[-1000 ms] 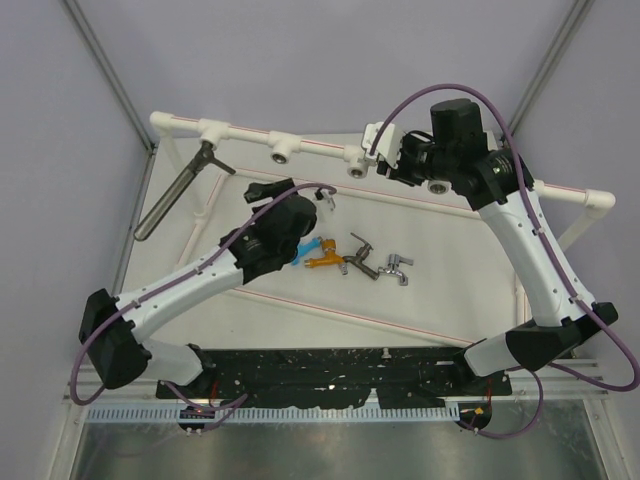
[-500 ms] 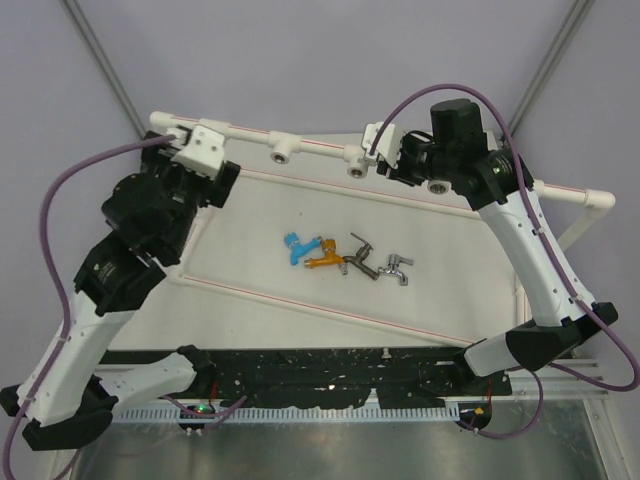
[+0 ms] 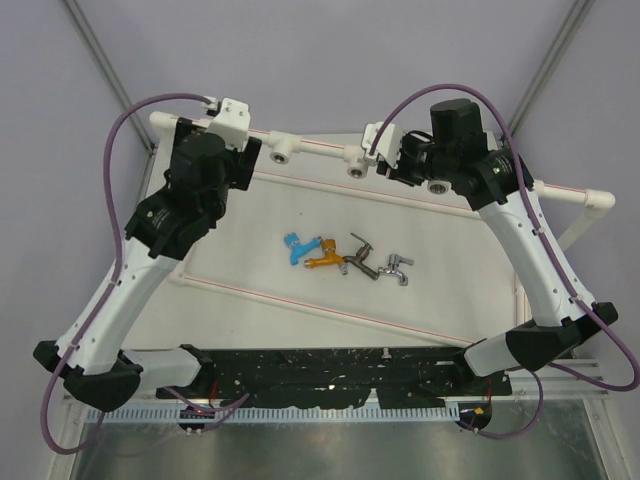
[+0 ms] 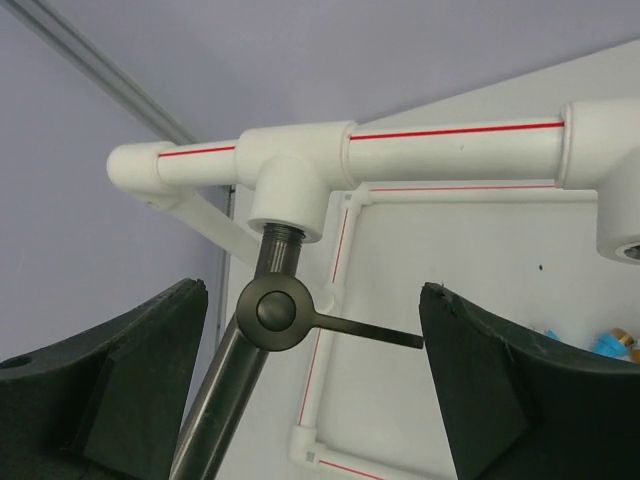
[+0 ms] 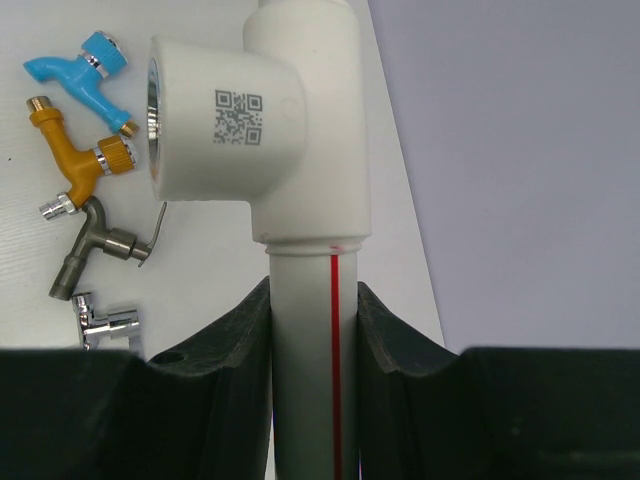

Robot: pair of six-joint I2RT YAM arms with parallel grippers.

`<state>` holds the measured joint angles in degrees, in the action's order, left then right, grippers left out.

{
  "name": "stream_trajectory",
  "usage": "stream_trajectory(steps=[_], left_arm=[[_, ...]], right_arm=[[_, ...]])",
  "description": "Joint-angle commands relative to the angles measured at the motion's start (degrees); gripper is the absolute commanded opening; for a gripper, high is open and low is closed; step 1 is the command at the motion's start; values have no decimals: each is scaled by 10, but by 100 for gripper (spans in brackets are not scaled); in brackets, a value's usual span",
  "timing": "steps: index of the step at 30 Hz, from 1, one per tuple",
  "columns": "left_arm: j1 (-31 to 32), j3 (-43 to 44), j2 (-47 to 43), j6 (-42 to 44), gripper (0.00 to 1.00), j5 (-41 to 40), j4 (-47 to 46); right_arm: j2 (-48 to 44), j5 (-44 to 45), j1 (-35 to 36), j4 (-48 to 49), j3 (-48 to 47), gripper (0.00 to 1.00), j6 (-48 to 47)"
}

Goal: Install the water faucets

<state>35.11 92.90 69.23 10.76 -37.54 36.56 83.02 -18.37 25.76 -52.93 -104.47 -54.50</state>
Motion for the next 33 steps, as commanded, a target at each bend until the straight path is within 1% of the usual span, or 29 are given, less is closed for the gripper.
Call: stream_trajectory(steps=[1,5,8,9,11,12,13,15,16,18,20,22,25,28,30,33], left_arm=[[-3,26,25,-33,90,-67,7],[-2,25,51,-12,87,-118,16],[-2,19,46,-4,80,-108,19],[-1,18,40,2,77,-97,20],[2,18,30,17,67,-63,31],[3,23,28,28,59,-43,40],[7,29,25,36,54,-28,54],[11,52,29,43,47,-5,103],[11,67,34,44,46,-1,130],[11,85,43,51,46,-3,166],[11,86,49,66,46,-21,179],[11,88,52,71,54,-26,192],[12,105,48,49,64,18,206],[7,112,17,15,67,67,179],[-2,110,-6,-2,71,98,149],[-33,105,-32,-33,72,148,110]], right_arm=[[26,-81,18,-2,5,5,21],[24,-78,18,-2,9,5,19],[23,-77,18,-2,13,5,18],[23,-77,18,-2,13,5,18],[26,-77,18,-1,12,5,18],[27,-78,18,-2,10,5,19],[27,-78,18,-2,10,5,19],[28,-80,18,-1,10,5,19],[28,-79,18,-2,8,5,19],[28,-80,18,-2,9,5,20],[28,-80,18,-1,9,5,21],[27,-80,18,-2,9,5,22],[25,-79,18,-2,9,5,22],[24,-78,18,-2,11,5,21],[25,-79,18,-2,12,5,22],[25,-80,18,-2,12,5,22]])
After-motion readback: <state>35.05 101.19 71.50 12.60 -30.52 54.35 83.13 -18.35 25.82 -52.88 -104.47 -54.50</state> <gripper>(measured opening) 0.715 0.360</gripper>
